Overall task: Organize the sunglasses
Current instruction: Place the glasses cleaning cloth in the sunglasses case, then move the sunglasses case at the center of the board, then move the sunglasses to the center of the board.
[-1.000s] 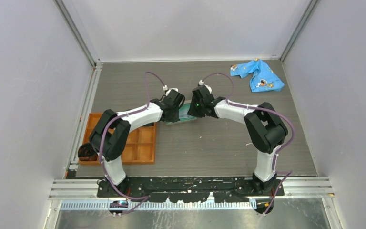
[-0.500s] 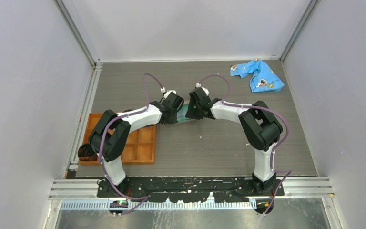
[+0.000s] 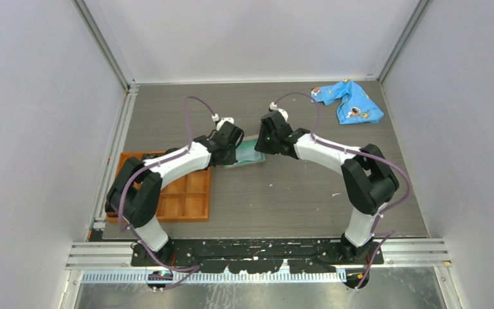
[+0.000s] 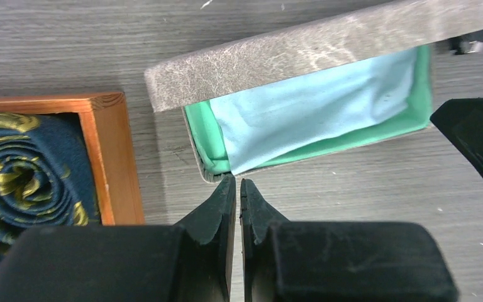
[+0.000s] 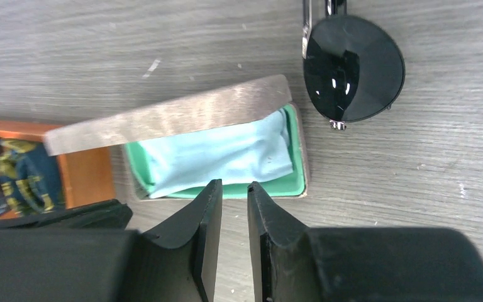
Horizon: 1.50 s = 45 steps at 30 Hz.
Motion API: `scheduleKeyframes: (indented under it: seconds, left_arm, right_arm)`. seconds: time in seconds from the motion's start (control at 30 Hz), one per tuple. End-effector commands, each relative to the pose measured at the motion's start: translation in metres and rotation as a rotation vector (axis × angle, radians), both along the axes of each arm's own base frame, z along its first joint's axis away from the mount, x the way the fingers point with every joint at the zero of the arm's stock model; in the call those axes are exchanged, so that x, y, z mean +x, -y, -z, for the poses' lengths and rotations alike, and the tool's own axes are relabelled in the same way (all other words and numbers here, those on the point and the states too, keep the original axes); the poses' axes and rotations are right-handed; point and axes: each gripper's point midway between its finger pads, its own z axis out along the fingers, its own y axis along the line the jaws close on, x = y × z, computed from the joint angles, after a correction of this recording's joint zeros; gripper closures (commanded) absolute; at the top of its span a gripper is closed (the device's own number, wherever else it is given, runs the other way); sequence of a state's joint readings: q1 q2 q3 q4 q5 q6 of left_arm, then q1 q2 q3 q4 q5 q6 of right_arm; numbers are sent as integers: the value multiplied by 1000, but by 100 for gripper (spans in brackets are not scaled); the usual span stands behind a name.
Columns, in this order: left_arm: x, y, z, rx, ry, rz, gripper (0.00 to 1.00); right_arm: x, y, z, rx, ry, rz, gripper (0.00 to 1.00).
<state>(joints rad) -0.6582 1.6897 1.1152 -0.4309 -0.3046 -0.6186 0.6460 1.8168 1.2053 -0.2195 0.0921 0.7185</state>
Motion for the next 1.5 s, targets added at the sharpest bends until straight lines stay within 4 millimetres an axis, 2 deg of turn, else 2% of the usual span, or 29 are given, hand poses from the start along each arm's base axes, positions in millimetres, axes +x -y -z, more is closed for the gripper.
scheduleKeyframes:
  seconds: [0.0, 0.17, 0.37, 0.5, 0.7, 0.8, 0.9, 1.03, 1.2, 1.37, 1.47]
  left_arm:
    - [3, -1, -40, -59, 84, -2, 91]
    - [4, 9, -49, -131, 111, -14, 89]
    - [20, 46, -41, -195, 127, 2, 88]
    - [32, 64, -27, -228, 109, 6, 89]
    - [31, 64, 5, -226, 77, -23, 89]
    - [24, 66, 23, -230, 45, -23, 90]
    - [20, 69, 27, -230, 28, -11, 90]
    - [18, 69, 6, -217, 61, 11, 91]
    - [19, 65, -48, -204, 155, 35, 88]
    - [8, 56, -86, -189, 168, 67, 83]
    - [-4, 45, -105, -195, 167, 52, 83]
  right_arm:
    - [8, 5, -56, 34, 126, 14, 72]
    - [10, 28, -69, -33, 179, 57, 72]
    - [2, 61, -100, -33, 236, 124, 71]
    - [-3, 88, -110, -39, 251, 173, 71]
    - [-5, 124, -108, -31, 235, 241, 71]
    - [-3, 132, -109, -29, 233, 255, 71]
    - [-1, 135, -110, -32, 234, 260, 71]
    - [2, 137, -112, -31, 238, 264, 71]
    - [12, 128, -116, -20, 243, 233, 71]
    - [34, 110, -105, -63, 188, 153, 68]
    - [50, 100, -90, -102, 143, 107, 67]
